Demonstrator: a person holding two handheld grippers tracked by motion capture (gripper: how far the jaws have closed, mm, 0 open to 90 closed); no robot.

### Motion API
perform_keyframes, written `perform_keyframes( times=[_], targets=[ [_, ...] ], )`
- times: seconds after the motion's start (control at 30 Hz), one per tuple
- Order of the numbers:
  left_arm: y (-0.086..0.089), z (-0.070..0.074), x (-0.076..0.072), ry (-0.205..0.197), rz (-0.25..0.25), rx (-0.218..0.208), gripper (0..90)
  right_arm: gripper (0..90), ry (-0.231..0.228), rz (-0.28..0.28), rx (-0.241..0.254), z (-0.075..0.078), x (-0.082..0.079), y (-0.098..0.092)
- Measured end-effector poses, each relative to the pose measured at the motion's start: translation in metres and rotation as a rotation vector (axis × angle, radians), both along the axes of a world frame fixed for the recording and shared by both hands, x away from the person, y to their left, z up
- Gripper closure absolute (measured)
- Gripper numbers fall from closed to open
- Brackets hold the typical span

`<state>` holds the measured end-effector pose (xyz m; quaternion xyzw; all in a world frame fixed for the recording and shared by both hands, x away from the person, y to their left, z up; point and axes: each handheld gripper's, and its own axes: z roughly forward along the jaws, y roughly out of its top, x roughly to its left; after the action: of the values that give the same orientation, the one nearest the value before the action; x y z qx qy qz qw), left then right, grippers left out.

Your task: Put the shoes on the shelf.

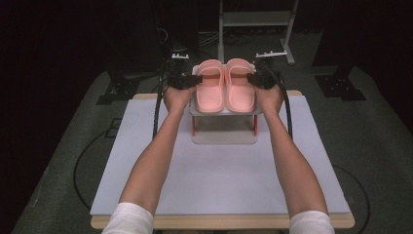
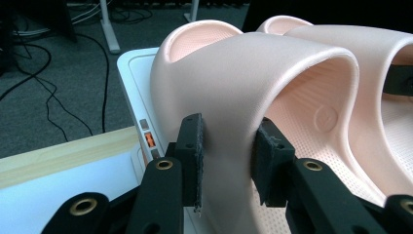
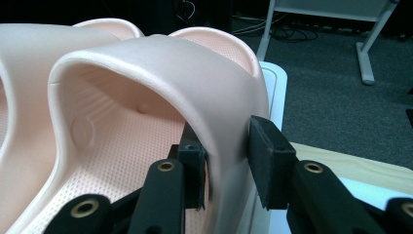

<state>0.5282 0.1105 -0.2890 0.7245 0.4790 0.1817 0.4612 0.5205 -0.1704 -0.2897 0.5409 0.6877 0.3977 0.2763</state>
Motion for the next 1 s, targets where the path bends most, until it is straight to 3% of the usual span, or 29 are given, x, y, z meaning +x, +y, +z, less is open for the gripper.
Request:
perform_keyframes(
  times=[0.7, 1.0],
  targets=[
    [-0.0005, -0.0011, -0.0022, -0.011, -0.002, -0.012, 64.5, 64.8, -0.006, 0.02, 0.029, -0.0008, -0.0029, -0.0034],
    [0.0018, -0.0022, -0.0047, -0.022, 0.002, -0.013, 59.5, 57.8, -0.013, 0.022, 0.059, -0.0016, -0.0065, -0.0084]
  ],
)
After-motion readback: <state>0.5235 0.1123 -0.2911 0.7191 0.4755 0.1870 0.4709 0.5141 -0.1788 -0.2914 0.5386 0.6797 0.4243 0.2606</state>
